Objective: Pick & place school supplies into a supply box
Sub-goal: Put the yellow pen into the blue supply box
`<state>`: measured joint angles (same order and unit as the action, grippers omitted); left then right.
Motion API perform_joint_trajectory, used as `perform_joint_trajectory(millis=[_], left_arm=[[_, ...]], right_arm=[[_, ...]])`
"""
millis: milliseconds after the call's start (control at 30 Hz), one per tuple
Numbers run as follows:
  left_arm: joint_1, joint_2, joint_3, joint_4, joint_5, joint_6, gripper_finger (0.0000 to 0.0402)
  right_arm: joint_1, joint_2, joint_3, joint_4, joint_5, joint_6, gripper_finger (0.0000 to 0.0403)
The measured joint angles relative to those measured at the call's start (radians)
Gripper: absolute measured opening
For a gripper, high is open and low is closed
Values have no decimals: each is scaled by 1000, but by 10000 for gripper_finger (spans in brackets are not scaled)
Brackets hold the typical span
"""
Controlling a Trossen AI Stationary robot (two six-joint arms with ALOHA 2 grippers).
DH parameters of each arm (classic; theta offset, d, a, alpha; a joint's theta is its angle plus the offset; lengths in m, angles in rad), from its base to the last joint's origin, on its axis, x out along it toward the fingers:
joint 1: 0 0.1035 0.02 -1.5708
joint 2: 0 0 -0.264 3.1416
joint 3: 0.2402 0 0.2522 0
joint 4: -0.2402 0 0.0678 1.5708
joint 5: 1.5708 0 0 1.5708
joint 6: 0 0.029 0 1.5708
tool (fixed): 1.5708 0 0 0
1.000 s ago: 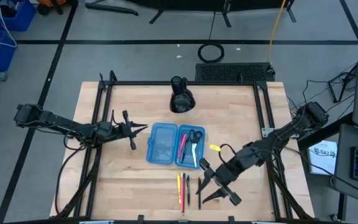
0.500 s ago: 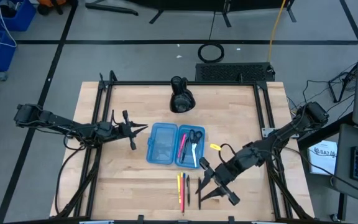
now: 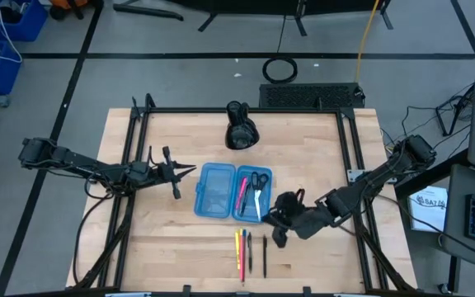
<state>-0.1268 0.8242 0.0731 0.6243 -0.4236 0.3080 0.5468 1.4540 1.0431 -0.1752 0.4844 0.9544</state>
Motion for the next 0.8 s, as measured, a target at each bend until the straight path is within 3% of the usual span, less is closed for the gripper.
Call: perform_joint_trajectory(millis=[133,333,500,800], left_arm=[[0,0,0,0,0,0,33],[0,0,0,7,-1,-4,33],[0,0,0,-29,30,-33,33],[0,0,0,-57,65,-23,33]], right_arm=[[-1,0,0,-172,40,268,7],[-1,0,0,-385,-8,434,1],[-2,0,0,-497,-94,471,1],[-3,0,-34,-534,-94,370,0]])
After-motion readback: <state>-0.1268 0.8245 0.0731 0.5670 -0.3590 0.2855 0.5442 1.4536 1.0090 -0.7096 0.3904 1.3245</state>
